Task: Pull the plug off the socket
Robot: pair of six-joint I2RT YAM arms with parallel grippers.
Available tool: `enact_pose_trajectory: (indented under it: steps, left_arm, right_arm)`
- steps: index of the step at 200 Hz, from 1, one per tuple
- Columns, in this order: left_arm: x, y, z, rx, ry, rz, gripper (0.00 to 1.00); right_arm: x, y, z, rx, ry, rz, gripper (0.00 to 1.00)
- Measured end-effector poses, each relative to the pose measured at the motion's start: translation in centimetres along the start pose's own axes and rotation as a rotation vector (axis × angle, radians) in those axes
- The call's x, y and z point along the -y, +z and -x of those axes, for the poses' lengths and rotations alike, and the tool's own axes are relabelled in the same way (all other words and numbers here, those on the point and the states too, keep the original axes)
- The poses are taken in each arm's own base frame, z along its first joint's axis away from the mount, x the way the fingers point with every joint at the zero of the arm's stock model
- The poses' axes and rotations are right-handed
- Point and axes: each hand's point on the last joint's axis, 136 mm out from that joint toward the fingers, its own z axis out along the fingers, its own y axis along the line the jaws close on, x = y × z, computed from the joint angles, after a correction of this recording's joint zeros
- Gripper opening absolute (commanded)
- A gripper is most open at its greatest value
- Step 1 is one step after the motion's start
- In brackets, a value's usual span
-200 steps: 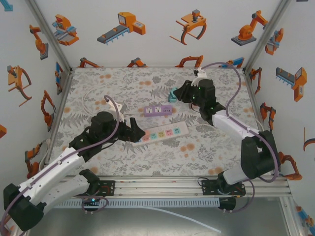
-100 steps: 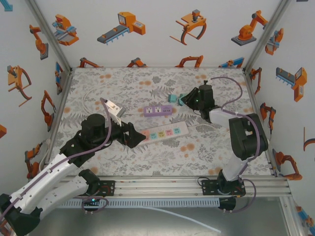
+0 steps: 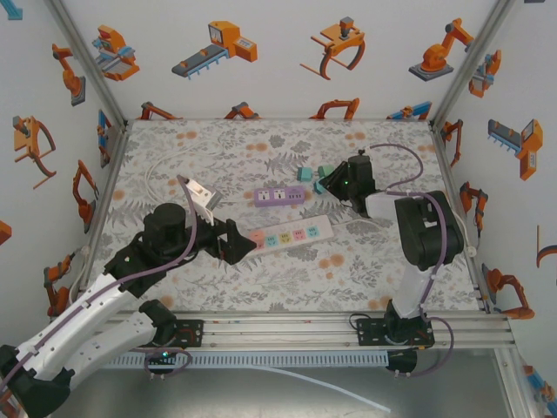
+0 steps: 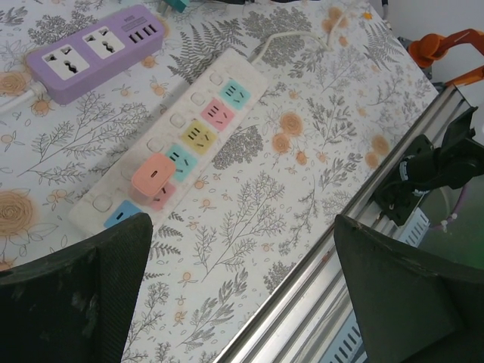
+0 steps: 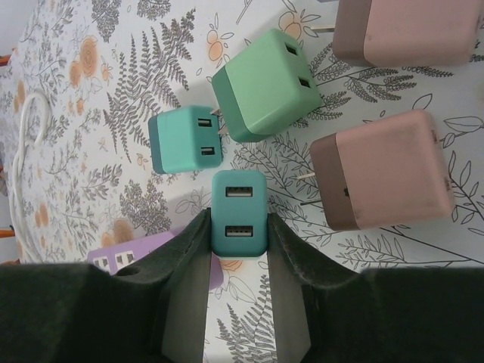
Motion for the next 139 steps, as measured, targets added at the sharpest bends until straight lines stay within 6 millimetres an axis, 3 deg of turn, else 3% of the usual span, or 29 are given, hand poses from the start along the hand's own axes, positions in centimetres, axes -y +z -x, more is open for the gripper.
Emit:
enact_pose_trajectory:
  steps: [52, 78, 139]
  left_arm:
    - [-0.2, 0.0, -0.1, -0.003, -0.001, 0.011, 0.97]
    - [-0.3, 0.0, -0.1, -0.002, -0.001, 0.018, 0.97]
    - [-0.8, 0.4, -0.4, -0.015, -0.004, 0.046, 0.97]
  right_arm:
    - [0.0, 0.2, 0.1, 0.013, 0.006, 0.011, 0.40]
    - [1.2, 0.1, -0.4, 0.007, 0.012, -0.019, 0.47]
    - [2.7, -0.7, -0.3, 0.023, 0.018, -0.055, 0.48]
